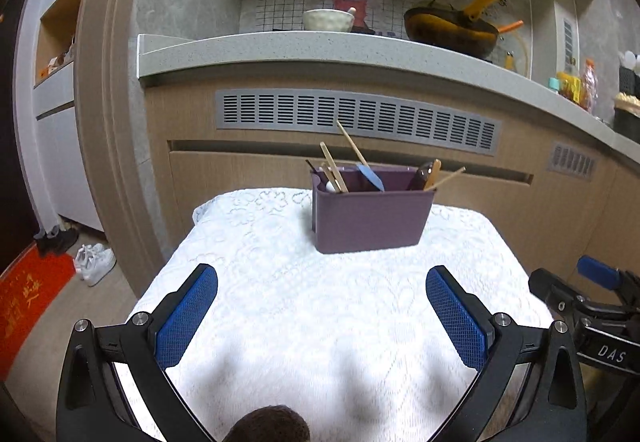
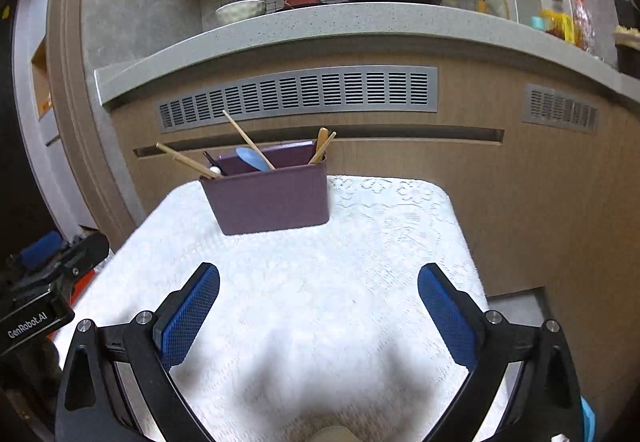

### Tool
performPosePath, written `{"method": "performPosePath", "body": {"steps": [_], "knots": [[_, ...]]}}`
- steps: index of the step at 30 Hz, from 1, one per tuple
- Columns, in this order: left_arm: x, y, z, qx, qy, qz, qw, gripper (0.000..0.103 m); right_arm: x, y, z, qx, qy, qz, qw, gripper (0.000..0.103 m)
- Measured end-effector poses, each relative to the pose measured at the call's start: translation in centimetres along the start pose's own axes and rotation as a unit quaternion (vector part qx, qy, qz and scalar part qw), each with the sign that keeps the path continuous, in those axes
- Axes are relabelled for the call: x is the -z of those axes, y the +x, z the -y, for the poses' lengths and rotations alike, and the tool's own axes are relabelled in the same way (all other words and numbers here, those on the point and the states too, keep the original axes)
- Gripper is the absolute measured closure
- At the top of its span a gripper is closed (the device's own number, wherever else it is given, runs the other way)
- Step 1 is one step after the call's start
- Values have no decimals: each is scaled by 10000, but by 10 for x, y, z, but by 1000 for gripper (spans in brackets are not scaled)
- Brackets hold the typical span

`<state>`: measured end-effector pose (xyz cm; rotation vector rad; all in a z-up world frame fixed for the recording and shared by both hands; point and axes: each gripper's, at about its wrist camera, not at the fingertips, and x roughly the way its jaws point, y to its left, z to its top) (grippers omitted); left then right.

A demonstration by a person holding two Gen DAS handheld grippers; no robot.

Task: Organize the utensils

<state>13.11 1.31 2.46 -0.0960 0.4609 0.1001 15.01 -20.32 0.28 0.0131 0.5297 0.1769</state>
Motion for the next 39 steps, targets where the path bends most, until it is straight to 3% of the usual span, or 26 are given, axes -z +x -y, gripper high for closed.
{"method": "performPosePath", "body": {"steps": [8,39], "knots": [[3,2,4,-29,131,-128,9998,0,-3,-5,-2,162,-124,178,9996,3],[5,4,5,14,137,-273,9995,0,-3,-3,-9,163,-208,128,9996,2]]}}
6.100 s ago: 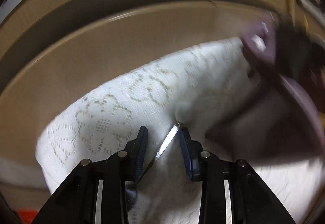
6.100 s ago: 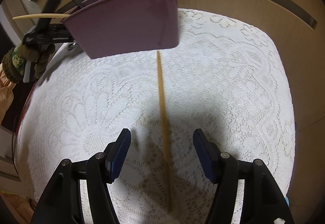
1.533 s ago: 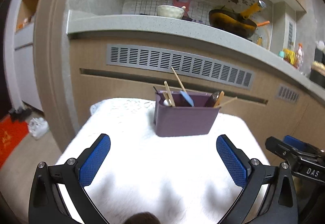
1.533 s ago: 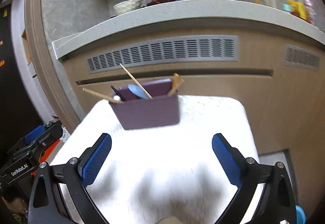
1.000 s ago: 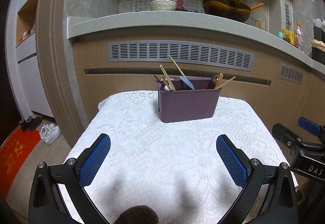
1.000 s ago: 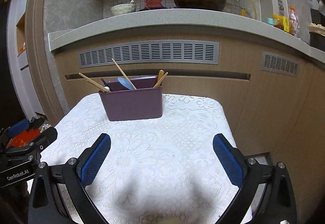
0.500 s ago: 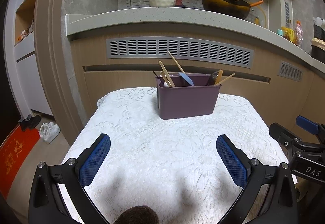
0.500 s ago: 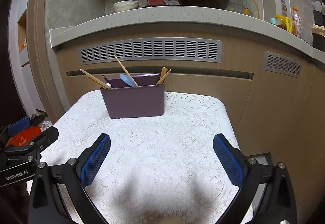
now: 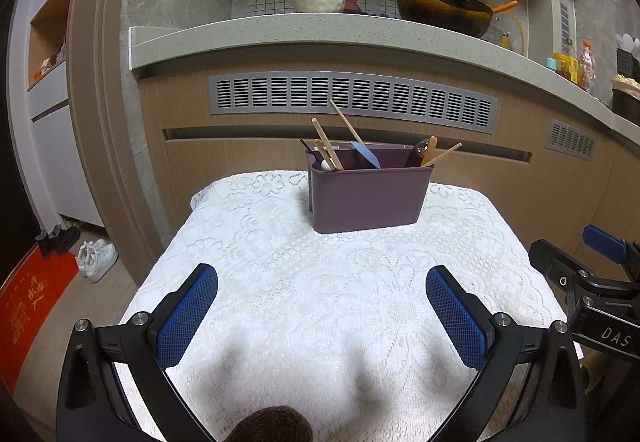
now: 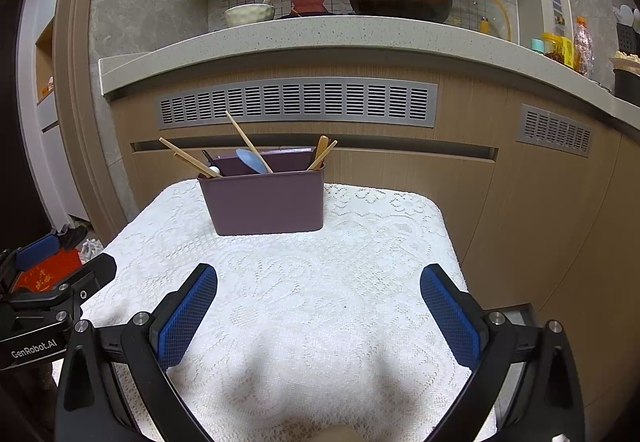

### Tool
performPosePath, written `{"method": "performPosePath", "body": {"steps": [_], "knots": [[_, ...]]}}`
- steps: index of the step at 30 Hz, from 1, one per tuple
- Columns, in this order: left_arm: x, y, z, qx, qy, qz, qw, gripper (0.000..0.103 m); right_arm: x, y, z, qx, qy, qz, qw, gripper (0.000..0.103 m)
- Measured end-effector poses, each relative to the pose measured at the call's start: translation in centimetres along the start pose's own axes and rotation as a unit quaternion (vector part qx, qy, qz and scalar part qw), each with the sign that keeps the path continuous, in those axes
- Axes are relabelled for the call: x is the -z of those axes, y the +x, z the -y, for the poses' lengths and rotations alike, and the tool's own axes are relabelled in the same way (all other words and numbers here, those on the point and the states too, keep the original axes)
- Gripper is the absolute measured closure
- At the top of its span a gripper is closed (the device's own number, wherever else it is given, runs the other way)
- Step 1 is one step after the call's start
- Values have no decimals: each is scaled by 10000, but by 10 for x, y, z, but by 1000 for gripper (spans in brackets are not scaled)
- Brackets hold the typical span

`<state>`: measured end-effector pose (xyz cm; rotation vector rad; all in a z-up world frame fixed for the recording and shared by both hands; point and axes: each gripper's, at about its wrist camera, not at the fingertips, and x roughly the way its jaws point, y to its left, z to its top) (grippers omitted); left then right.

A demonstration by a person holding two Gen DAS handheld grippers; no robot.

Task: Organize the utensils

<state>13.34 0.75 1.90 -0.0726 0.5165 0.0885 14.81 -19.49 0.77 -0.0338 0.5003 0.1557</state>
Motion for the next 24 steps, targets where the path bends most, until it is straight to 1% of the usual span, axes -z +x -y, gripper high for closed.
{"method": "performPosePath", "body": {"steps": [24], "knots": [[1,-6,1,1,-28,2,10000,0,2,-1,6,-15,-51,6,10000,1]]}}
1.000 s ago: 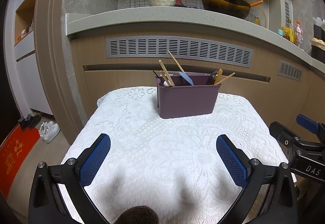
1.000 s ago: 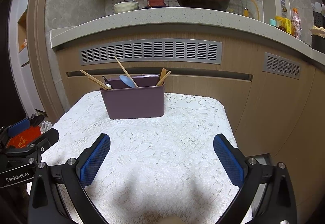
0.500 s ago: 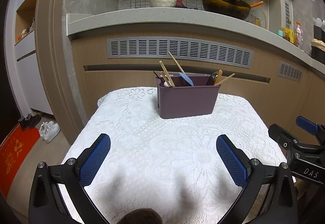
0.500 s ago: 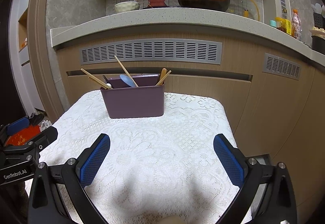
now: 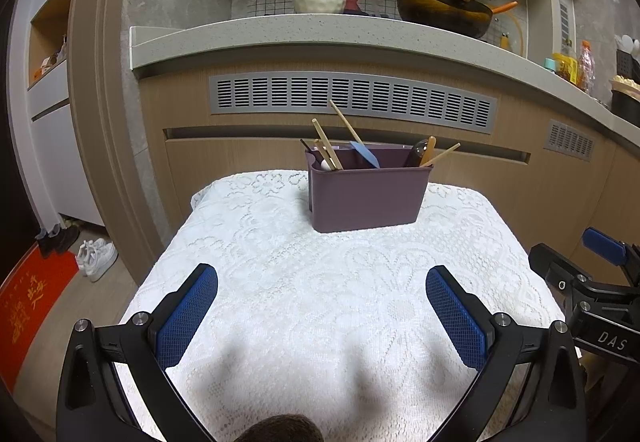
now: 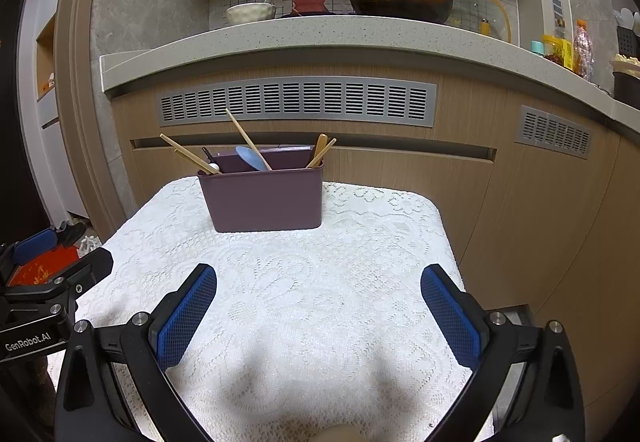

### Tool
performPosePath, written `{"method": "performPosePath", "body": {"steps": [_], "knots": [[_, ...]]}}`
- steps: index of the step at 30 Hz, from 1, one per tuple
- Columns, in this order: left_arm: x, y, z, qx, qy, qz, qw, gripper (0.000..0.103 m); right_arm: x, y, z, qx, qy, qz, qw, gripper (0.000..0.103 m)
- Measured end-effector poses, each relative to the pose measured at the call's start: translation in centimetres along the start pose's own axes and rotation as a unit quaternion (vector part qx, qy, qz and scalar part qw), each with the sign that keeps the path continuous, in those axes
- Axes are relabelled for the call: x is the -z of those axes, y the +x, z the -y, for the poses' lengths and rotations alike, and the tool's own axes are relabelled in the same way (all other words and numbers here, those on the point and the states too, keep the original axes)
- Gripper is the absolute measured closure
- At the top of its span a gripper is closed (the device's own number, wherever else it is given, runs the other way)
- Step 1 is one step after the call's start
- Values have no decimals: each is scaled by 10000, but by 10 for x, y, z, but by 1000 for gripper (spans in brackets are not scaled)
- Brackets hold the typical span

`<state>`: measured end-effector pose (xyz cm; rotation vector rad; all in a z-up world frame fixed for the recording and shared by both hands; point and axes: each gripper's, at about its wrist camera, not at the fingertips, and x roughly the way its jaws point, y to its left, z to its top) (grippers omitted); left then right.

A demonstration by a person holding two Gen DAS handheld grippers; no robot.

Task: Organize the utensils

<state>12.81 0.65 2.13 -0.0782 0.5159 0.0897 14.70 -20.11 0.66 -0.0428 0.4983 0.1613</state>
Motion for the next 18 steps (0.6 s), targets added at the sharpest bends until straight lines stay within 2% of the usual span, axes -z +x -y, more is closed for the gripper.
{"method": "performPosePath", "body": {"steps": [18], "knots": [[-1,-5,-2,36,-28,34,10000,0,-2,-5,4,1,-40,97,9999,1]]}}
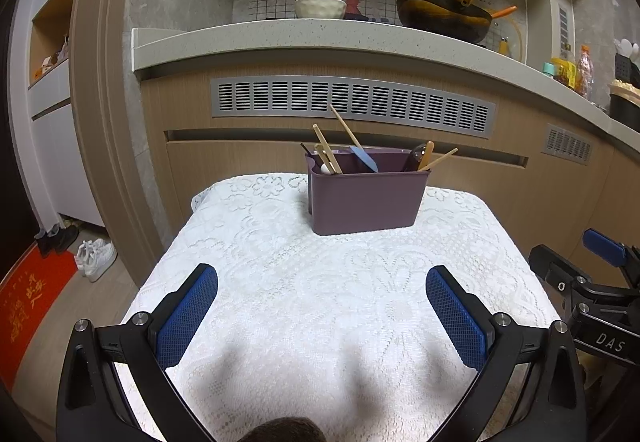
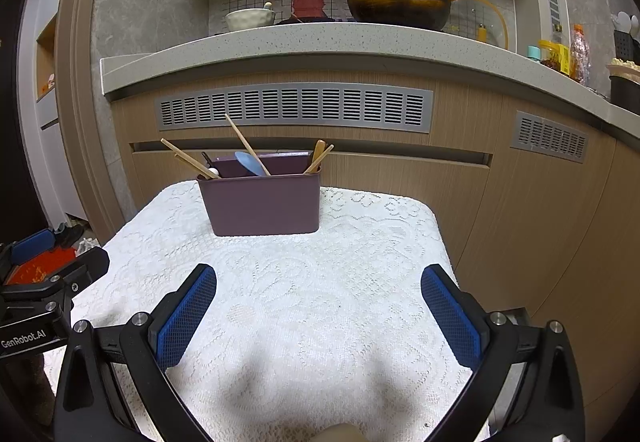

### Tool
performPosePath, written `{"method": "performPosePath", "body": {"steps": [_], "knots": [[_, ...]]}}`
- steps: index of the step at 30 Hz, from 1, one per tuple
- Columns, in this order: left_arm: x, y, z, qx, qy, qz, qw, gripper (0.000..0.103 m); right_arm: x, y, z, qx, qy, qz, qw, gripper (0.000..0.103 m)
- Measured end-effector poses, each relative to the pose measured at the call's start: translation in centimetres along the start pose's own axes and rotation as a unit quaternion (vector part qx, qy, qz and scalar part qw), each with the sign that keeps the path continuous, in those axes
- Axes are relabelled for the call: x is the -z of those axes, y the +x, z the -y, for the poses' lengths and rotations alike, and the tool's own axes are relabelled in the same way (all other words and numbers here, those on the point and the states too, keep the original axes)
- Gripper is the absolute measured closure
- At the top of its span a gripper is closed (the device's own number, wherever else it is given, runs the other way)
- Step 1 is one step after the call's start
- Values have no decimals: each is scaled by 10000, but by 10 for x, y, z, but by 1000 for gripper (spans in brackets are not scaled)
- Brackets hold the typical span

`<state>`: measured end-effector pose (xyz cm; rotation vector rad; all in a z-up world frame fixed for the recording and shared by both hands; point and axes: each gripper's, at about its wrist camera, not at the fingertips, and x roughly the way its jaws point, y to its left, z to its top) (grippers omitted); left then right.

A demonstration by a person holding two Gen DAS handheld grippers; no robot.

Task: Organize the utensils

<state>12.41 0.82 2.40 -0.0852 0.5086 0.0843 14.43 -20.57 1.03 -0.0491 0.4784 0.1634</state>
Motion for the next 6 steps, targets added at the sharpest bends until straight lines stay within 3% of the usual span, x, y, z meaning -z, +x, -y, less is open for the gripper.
{"method": "performPosePath", "body": {"steps": [6], "knots": [[0,-4,0,-2,-13,15,10000,0,0,-2,2,-14,-27,22,10000,1]]}}
